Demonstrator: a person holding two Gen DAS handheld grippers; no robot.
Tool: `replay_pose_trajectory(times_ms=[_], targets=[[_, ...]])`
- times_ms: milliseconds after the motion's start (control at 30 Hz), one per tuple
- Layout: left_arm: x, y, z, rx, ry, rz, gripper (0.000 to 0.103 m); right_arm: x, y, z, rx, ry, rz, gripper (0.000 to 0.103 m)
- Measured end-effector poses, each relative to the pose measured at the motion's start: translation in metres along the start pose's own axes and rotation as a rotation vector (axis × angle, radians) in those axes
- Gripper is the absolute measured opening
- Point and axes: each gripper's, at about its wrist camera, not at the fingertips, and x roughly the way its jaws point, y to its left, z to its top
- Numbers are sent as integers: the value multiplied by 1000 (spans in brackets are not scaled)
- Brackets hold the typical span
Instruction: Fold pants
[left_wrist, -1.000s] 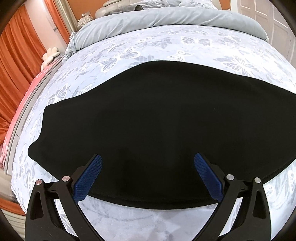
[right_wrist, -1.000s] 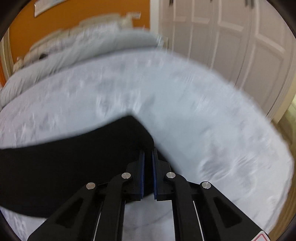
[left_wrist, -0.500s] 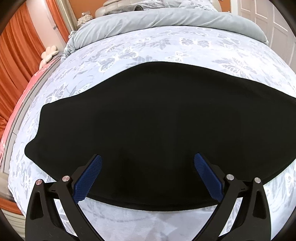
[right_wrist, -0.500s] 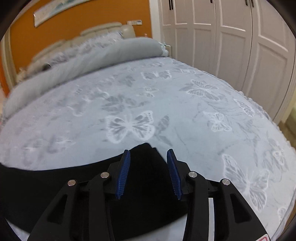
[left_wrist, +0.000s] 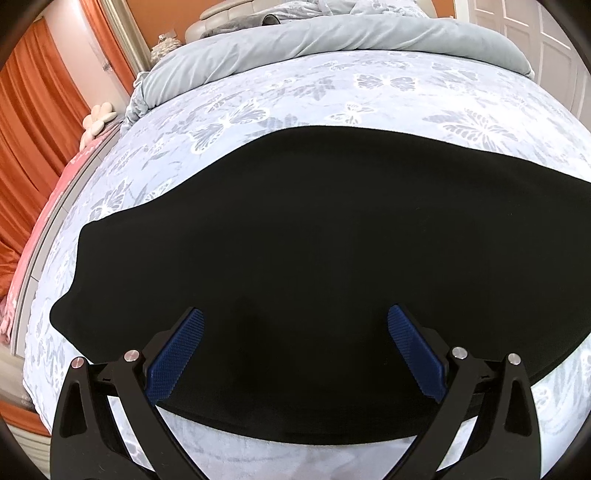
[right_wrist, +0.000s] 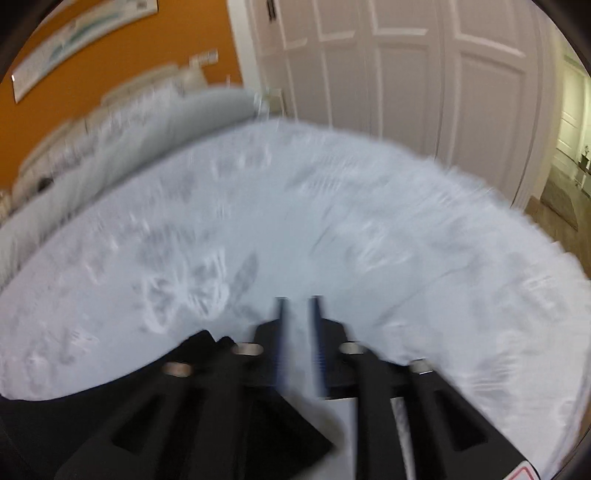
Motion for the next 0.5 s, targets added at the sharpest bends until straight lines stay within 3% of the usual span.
replay_pose_trajectory(times_ms=[33,267,500], targets=[[-2,0,-1,-4,-3,-7,98,-13,-7,-3,6,2,-4,68],[-26,-5,-7,-7,-90,-6,98,-23,-20,-62,-2,197,111,69],[-36,14,-9,-40,-107,-19,98,-5,-7,-80,100,264,190,69]])
